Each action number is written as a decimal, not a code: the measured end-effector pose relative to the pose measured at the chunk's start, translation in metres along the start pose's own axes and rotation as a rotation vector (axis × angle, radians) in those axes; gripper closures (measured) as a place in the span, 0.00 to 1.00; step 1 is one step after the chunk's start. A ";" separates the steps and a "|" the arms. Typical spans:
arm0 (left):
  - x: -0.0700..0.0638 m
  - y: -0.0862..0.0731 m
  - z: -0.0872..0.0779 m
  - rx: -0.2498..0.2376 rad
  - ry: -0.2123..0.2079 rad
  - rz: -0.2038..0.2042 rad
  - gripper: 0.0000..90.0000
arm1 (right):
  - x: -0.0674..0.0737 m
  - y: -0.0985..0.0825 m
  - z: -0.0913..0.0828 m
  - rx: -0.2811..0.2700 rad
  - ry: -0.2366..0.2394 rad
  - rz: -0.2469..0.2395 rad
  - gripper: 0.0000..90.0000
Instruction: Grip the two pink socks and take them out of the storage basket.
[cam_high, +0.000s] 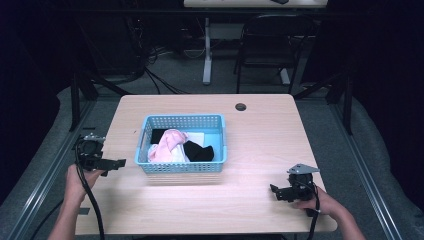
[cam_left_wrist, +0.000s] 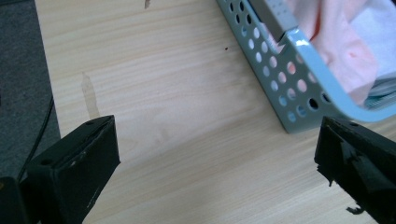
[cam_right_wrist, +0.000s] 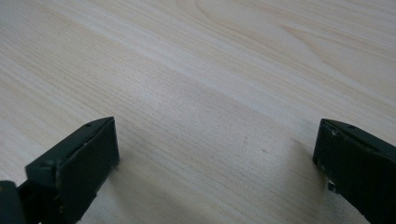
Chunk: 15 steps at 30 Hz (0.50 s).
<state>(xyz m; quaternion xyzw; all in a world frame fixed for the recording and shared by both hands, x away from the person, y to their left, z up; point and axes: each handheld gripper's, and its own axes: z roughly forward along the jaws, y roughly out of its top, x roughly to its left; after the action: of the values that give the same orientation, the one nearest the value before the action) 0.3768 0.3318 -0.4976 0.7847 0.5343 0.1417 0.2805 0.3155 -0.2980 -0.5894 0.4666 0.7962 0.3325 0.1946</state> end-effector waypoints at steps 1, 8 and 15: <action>-0.001 0.003 -0.002 -0.001 0.001 0.003 0.00 | 0.000 0.000 0.000 0.000 0.001 0.000 0.00; -0.013 0.030 -0.016 -0.022 -0.027 0.048 0.00 | 0.000 0.000 0.000 0.000 0.001 -0.001 0.00; -0.030 0.058 -0.016 -0.013 -0.090 0.099 0.00 | 0.000 0.000 0.000 0.000 0.001 0.001 0.00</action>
<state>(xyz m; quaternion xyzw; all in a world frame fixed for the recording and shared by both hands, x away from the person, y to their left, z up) 0.4009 0.2928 -0.4478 0.8139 0.4807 0.1233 0.3020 0.3156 -0.2980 -0.5895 0.4668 0.7961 0.3326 0.1941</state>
